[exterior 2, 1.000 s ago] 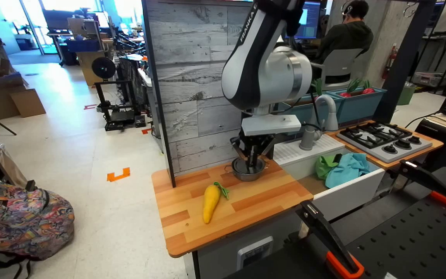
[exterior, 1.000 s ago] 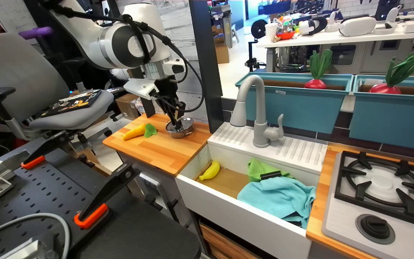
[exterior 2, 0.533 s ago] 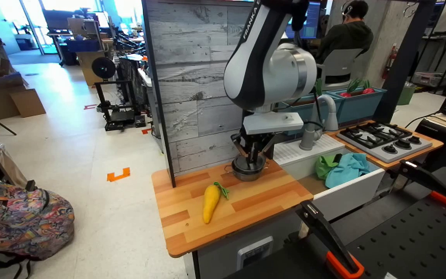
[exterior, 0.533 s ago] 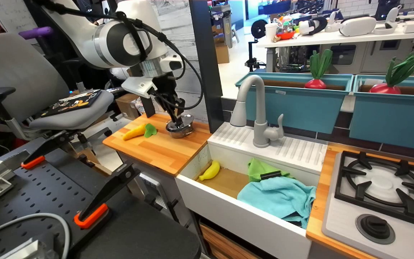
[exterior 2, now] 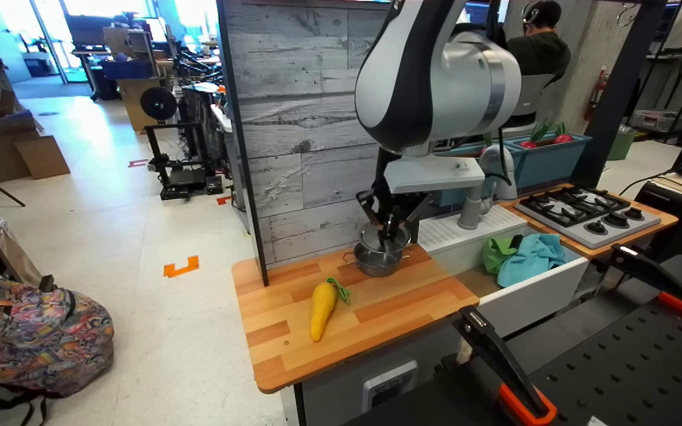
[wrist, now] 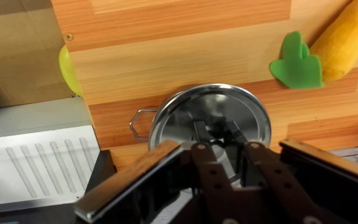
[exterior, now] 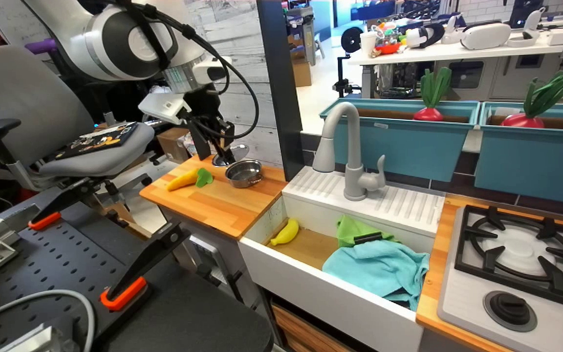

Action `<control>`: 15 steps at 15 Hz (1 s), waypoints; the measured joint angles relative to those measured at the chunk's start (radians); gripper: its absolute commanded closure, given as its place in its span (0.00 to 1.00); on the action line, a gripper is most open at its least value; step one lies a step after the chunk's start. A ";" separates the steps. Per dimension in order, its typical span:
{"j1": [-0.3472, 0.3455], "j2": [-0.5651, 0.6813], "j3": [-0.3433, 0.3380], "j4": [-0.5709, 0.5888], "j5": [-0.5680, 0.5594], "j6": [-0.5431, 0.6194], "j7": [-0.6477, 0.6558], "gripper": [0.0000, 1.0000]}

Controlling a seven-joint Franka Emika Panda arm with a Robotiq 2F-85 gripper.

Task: Remove the silver lid from the silver pot

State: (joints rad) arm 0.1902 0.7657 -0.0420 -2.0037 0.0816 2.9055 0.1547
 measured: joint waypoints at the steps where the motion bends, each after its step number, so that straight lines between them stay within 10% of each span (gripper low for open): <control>1: -0.003 -0.013 0.017 -0.018 0.000 0.000 -0.014 0.95; 15: -0.039 0.008 0.105 -0.099 0.000 0.001 -0.059 0.95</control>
State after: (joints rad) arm 0.1507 0.7734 0.0634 -2.1023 0.0818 2.9061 0.0959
